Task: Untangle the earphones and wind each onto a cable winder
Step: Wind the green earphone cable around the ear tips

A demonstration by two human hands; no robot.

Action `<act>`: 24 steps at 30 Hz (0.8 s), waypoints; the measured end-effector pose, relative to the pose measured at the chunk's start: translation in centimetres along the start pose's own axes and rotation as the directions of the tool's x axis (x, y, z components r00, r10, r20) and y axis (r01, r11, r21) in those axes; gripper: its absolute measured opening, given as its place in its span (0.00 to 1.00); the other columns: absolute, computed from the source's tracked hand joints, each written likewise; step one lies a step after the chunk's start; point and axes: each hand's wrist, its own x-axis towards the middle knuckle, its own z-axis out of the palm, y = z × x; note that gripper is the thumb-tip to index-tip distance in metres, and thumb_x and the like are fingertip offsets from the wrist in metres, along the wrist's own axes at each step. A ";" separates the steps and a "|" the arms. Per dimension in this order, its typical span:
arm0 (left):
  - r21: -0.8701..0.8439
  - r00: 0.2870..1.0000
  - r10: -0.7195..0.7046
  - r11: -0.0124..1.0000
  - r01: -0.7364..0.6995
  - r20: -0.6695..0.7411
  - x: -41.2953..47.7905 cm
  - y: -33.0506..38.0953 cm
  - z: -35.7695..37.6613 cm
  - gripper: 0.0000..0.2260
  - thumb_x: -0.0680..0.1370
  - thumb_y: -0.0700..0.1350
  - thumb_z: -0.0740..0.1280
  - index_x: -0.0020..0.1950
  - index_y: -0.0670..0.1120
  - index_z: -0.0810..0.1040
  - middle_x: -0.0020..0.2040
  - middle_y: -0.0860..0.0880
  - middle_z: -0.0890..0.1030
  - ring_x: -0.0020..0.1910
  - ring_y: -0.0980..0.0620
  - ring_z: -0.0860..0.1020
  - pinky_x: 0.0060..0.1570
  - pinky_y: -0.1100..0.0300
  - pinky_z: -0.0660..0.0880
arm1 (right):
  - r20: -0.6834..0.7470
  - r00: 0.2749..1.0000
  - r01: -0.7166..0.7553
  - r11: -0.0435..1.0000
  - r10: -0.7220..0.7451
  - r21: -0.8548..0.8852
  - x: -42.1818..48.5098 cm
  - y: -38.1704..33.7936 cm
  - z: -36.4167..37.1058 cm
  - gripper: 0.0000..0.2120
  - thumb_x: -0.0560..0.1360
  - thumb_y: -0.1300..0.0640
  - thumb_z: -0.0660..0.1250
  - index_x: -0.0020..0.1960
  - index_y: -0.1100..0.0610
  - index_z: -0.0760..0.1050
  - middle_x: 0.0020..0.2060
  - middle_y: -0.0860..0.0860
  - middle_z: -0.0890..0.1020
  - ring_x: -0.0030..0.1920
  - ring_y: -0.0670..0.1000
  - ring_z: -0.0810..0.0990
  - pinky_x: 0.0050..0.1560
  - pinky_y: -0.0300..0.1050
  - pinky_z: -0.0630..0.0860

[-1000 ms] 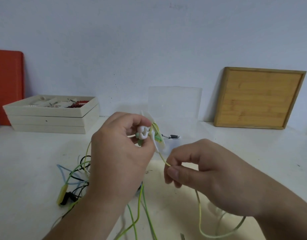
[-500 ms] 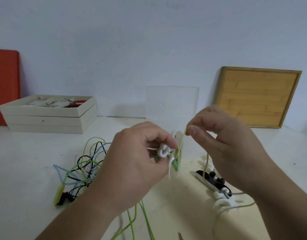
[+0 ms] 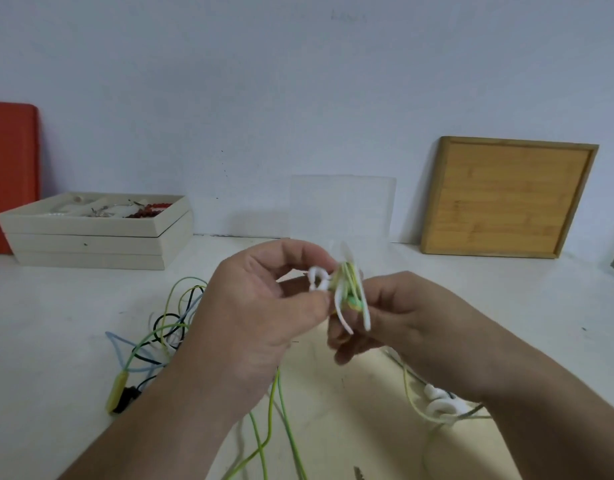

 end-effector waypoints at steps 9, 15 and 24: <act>-0.090 0.783 -0.073 0.996 0.022 -0.617 1.7 -0.8 -2.8 0.10 0.75 0.28 0.68 0.42 0.42 0.80 0.38 0.47 0.83 0.40 0.52 0.84 0.51 0.56 0.82 | 0.058 0.993 -0.103 0.991 0.099 0.081 -1.3 -0.2 -2.9 0.11 0.79 0.70 0.64 0.53 0.57 0.80 0.41 0.59 0.86 0.27 0.54 0.80 0.33 0.41 0.75; -0.058 0.707 -0.012 0.997 -0.041 -0.707 2.1 -0.5 -3.8 0.10 0.74 0.28 0.68 0.41 0.44 0.79 0.33 0.52 0.83 0.40 0.54 0.84 0.52 0.57 0.82 | -0.335 0.928 -0.218 0.968 0.165 -0.126 -1.1 0.5 -4.3 0.13 0.81 0.64 0.62 0.45 0.52 0.81 0.27 0.52 0.80 0.24 0.52 0.64 0.26 0.42 0.60; 0.048 0.668 0.103 0.994 -0.100 -0.737 1.7 -0.4 -3.6 0.11 0.73 0.30 0.70 0.40 0.46 0.81 0.36 0.49 0.83 0.40 0.51 0.81 0.53 0.53 0.79 | -0.342 0.896 -0.351 0.924 0.283 -0.154 -1.8 -0.3 -5.0 0.04 0.70 0.54 0.76 0.37 0.53 0.85 0.31 0.51 0.81 0.35 0.51 0.79 0.49 0.53 0.80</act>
